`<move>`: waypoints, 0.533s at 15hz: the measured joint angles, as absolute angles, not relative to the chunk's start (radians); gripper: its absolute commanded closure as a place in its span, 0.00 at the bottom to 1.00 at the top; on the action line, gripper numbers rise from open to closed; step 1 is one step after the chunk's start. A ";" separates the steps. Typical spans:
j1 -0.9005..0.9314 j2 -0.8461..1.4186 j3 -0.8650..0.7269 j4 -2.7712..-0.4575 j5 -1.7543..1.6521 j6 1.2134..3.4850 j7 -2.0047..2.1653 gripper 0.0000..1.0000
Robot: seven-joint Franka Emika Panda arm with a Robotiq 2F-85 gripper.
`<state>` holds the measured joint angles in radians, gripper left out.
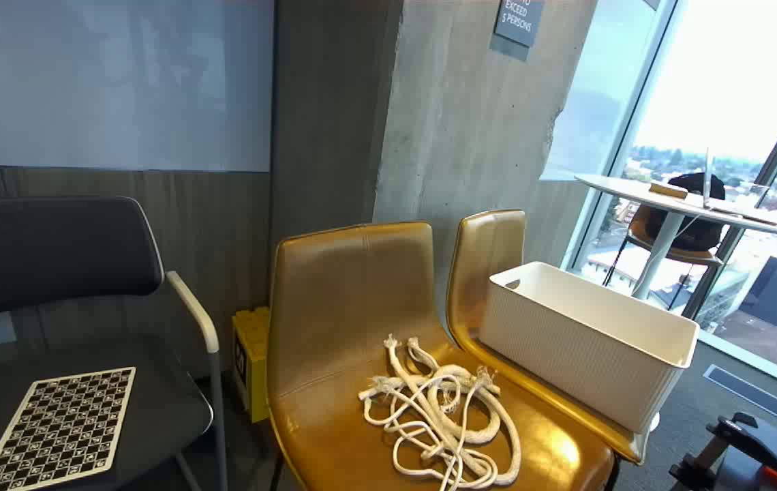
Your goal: Put the string into the basket
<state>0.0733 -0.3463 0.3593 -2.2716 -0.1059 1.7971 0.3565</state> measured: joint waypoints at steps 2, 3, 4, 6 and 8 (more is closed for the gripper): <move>0.076 -0.346 0.357 -2.272 -0.106 1.798 0.357 0.00; 0.083 -0.345 0.352 -2.273 -0.106 1.798 0.356 0.00; 0.092 -0.341 0.348 -2.273 -0.105 1.802 0.355 0.00; 0.110 -0.324 0.347 -2.273 -0.105 1.833 0.353 0.00; 0.125 -0.288 0.347 -2.270 -0.105 1.896 0.350 0.00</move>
